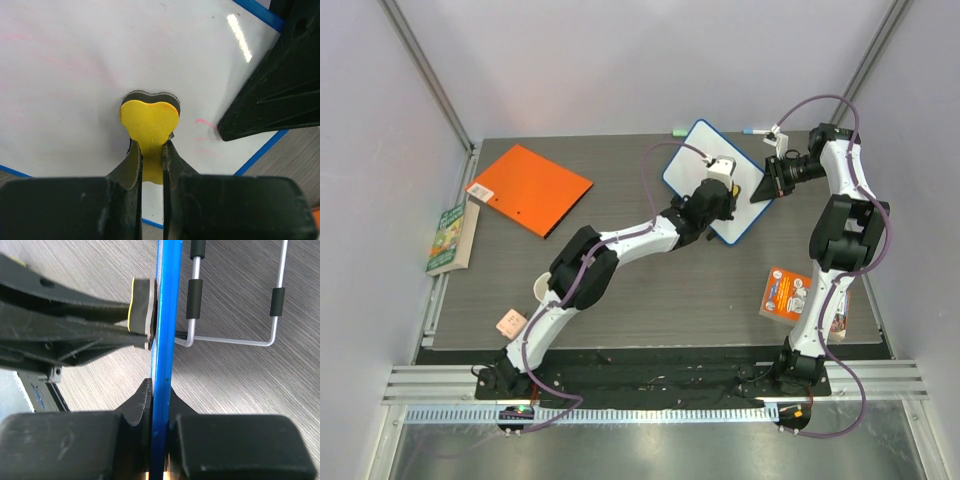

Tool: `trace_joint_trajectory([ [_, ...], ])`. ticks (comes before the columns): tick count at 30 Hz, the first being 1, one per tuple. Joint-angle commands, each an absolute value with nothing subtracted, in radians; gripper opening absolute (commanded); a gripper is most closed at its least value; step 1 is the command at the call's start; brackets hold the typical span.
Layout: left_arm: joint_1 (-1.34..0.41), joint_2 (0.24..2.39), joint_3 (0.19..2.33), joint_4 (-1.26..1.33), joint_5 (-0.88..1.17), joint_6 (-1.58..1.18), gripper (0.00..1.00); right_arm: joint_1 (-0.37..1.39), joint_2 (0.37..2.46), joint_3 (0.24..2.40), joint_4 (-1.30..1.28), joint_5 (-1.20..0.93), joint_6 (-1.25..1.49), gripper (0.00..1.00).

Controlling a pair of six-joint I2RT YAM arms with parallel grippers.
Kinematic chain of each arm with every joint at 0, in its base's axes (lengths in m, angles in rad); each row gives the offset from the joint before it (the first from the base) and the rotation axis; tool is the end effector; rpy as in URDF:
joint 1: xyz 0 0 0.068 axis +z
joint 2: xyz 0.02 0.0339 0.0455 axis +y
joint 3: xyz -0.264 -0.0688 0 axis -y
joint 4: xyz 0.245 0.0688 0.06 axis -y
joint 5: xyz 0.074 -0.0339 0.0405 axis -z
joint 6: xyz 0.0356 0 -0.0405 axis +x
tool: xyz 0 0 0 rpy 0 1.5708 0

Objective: Erase the whiteboard

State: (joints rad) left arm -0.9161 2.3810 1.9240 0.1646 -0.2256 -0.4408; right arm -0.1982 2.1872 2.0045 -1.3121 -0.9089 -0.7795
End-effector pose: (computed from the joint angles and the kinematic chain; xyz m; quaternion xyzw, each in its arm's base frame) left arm 0.3483 -0.4407 0.2099 0.1225 0.7909 -0.3017 0.5182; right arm 0.4288 -0.0575 0.2478 -0.2733 0.8554 0.3712 0.2361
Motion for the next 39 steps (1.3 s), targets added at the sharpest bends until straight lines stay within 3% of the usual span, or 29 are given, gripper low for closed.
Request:
trace_joint_trajectory([
  [1, -0.965, 2.430, 1.861, 0.078, -0.181, -0.486, 0.00, -0.117, 2.217, 2.010, -1.379, -0.873, -0.873, 0.02],
  [9, -0.960, 2.390, 1.772, 0.130, -0.253, -0.526, 0.00, -0.115, 2.217, 2.011, -1.382, -0.868, -0.873, 0.01],
  [21, -0.824, 2.372, 1.973, 0.137, -0.425, -0.506, 0.00, -0.112, 2.243, 2.063, -1.471, -0.861, -0.926, 0.01],
  [39, -0.666, 2.373, 1.942, 0.118, -0.361, -0.569, 0.00, -0.109, 2.243, 2.079, -1.502, -0.839, -0.954, 0.01],
])
